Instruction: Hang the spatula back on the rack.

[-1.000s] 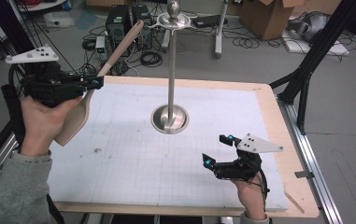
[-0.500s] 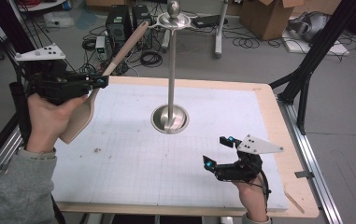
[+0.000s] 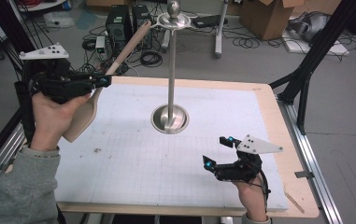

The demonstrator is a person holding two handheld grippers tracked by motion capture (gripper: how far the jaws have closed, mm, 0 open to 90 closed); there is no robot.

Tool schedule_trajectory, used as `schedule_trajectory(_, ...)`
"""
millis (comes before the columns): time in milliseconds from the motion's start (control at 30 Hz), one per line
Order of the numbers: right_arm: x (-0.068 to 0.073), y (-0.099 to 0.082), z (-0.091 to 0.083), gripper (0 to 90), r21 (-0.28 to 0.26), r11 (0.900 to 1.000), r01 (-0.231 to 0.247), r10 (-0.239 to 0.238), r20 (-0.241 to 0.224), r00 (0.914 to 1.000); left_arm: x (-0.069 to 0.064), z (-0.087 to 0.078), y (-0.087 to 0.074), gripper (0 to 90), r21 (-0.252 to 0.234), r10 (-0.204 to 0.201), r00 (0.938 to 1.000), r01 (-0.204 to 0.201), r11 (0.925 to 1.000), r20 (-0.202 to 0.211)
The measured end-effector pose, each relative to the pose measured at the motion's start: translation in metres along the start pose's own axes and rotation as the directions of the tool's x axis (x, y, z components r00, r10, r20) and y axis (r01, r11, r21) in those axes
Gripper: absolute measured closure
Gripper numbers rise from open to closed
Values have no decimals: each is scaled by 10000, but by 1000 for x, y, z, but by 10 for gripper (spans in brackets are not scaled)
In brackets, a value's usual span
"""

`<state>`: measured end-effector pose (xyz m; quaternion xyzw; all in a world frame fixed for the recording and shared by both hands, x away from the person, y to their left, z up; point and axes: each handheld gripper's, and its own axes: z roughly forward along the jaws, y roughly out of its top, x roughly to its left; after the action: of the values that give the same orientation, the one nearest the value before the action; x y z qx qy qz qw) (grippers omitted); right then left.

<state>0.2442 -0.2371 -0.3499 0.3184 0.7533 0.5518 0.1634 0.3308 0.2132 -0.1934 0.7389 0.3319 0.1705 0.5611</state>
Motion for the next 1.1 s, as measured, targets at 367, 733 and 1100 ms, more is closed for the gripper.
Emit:
schedule_trajectory(367, 0, 0, 0, 107, -11, 10000, -7, 7, -14, 10000, 2, 5, -1, 783, 70, -27, 10000, 27, 10000, -36)
schedule_trajectory(733, -1, 0, -2, 107, -29, 10000, -50, 50, 6, 10000, 5, 12, -4, 783, 184, -91, 9999, 89, 9998, 75)
schedule_trajectory(1100, -2, -1, -2, 107, -39, 10000, -59, 60, 17, 10000, 8, 23, -12, 783, 307, -222, 9992, 212, 9993, 327)
